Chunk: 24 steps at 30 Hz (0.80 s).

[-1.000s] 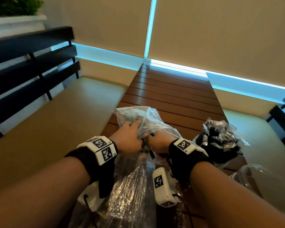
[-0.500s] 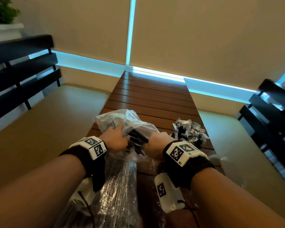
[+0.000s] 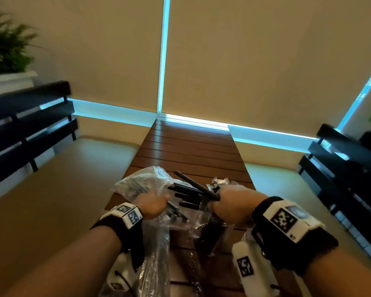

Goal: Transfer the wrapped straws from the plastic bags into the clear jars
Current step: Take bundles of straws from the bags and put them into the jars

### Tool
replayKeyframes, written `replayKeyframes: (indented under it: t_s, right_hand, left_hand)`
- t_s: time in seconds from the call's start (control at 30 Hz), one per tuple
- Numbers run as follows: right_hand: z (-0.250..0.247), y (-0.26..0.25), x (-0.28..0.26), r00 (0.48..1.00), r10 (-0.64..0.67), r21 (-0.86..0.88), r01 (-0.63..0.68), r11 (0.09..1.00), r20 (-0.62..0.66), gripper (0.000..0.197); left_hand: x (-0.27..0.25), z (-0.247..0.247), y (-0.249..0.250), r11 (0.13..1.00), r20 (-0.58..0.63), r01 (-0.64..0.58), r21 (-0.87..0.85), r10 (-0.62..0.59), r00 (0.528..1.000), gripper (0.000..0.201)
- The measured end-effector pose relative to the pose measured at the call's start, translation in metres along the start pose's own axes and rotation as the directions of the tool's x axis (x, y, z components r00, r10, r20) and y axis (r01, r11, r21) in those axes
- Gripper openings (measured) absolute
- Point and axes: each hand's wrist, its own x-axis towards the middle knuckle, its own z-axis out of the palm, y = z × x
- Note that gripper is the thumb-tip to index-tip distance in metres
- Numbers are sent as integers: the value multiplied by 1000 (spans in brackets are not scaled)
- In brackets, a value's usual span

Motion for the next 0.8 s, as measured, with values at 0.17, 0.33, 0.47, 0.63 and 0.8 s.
replayKeyframes:
  t_s: [0.17,0.33,0.47,0.63,0.8]
  right_hand:
    - [-27,9,-27,1000,-1,55,0,998,7,26]
    - [-47,21,-49,997,-30,123,38,992,-69,27]
    - [-42,24,-47,979,-86,212,126,969,-186,28]
    - [-14,20,-26,910,-144,342,288,895,-390,26]
    - [16,7,-14,822,-167,374,416,829,-544,20]
  left_hand:
    - [-15,-2,9,998,13,-9,67,9,1000,42]
    - [-11,6,2,986,45,5,168,-13,999,50]
    - [-24,2,20,977,-149,85,196,-56,987,82]
    - [-68,-40,86,755,-338,-305,-580,117,934,98]
    - [-109,-79,133,302,-196,-295,-906,318,928,59]
